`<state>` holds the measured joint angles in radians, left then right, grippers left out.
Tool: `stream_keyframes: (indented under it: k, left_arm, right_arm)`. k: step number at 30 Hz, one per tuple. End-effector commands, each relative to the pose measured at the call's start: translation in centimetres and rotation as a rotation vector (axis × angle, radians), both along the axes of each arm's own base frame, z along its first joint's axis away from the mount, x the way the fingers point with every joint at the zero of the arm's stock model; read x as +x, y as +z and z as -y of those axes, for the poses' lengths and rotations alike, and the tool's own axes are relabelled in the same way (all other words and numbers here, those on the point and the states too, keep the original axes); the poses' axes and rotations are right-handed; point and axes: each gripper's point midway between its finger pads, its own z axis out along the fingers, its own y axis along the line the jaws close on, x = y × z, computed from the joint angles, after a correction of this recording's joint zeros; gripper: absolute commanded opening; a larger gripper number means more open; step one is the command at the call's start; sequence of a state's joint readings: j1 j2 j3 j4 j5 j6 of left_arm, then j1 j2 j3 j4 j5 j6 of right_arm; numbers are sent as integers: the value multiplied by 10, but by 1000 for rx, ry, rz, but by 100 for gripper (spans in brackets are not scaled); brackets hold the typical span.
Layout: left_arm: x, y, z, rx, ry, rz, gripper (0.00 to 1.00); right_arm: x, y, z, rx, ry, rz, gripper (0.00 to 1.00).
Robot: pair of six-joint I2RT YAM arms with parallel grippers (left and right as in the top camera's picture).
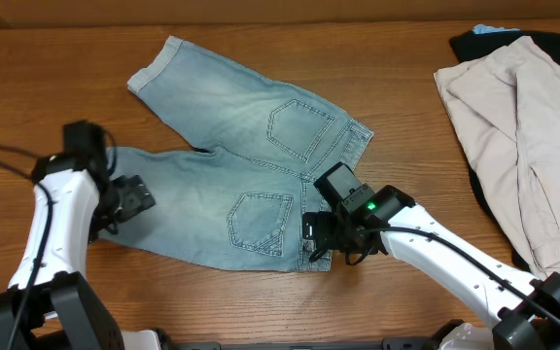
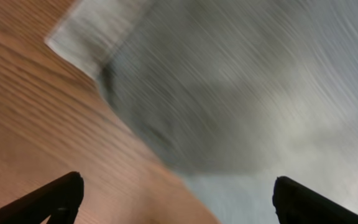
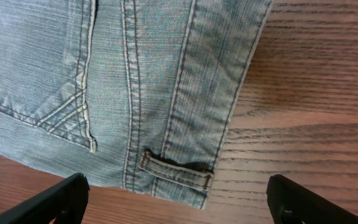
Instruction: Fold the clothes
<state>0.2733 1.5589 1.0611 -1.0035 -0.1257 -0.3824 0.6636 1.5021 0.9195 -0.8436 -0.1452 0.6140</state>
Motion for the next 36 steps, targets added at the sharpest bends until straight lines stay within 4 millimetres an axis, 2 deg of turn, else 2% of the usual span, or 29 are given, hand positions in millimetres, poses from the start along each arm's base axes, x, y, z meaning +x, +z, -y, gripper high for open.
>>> stream_keyframes:
  k: [1,4,8,14,23,28,29,33,36]
  left_arm:
    - [-3,-8,-27,18,192,78,93]
    - [5,-15,-41,-10,254,160,84]
    - [13,-17,-54,18,291,223,75]
    - [11,-33,-60,46,366,232,62]
    - [-1,-65,-68,92,387,122,59]
    - [2,-78,-76,115,394,116,57]
    - [4,-81,-76,110,393,117,55]
    - [5,-94,-75,102,392,101,35]
    - [2,-102,-74,96,391,77,17]
  right_arm:
    - [-4,-6,4,-21,23,0,95]
    - [-3,-6,4,-20,40,8,95]
    - [-2,-6,2,-11,41,14,95]
    - [-2,-6,2,-11,41,15,94]
    - [3,-4,-2,6,41,36,94]
    - [0,-9,0,-1,48,31,94]
    - [-2,-12,2,-4,48,26,92]
    - [-11,-27,7,-9,56,10,87]
    - [-18,-37,0,49,112,8,81]
